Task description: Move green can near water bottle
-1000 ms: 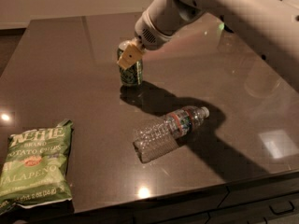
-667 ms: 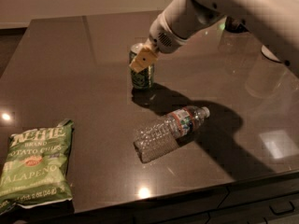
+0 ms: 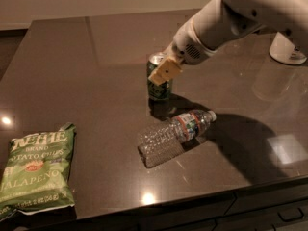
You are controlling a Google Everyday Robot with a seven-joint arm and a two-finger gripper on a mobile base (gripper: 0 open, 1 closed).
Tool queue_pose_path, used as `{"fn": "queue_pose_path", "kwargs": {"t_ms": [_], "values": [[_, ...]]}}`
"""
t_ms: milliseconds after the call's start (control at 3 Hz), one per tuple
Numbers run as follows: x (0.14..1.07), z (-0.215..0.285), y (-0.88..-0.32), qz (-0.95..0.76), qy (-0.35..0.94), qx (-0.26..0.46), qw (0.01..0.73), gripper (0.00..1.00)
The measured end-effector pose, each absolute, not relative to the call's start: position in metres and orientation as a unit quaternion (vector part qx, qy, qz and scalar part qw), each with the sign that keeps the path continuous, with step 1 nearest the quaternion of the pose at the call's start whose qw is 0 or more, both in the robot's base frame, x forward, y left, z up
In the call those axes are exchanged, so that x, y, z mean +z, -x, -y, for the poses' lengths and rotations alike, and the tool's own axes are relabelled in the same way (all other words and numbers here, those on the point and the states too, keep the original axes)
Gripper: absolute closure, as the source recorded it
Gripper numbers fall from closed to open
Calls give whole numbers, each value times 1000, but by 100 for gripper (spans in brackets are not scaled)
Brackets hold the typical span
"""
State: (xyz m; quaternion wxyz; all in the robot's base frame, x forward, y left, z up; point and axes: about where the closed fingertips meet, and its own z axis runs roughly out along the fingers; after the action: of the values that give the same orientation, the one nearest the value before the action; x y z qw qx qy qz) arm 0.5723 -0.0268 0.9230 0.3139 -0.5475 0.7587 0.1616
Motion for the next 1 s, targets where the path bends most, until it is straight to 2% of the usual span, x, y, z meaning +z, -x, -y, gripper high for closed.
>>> {"fn": "queue_pose_path", "kwargs": {"t_ms": [333, 667, 1000], "values": [[923, 44, -547, -743, 569, 159, 314, 100], [921, 53, -531, -732, 586, 154, 312, 82], [919, 54, -515, -717, 603, 156, 313, 43]]}}
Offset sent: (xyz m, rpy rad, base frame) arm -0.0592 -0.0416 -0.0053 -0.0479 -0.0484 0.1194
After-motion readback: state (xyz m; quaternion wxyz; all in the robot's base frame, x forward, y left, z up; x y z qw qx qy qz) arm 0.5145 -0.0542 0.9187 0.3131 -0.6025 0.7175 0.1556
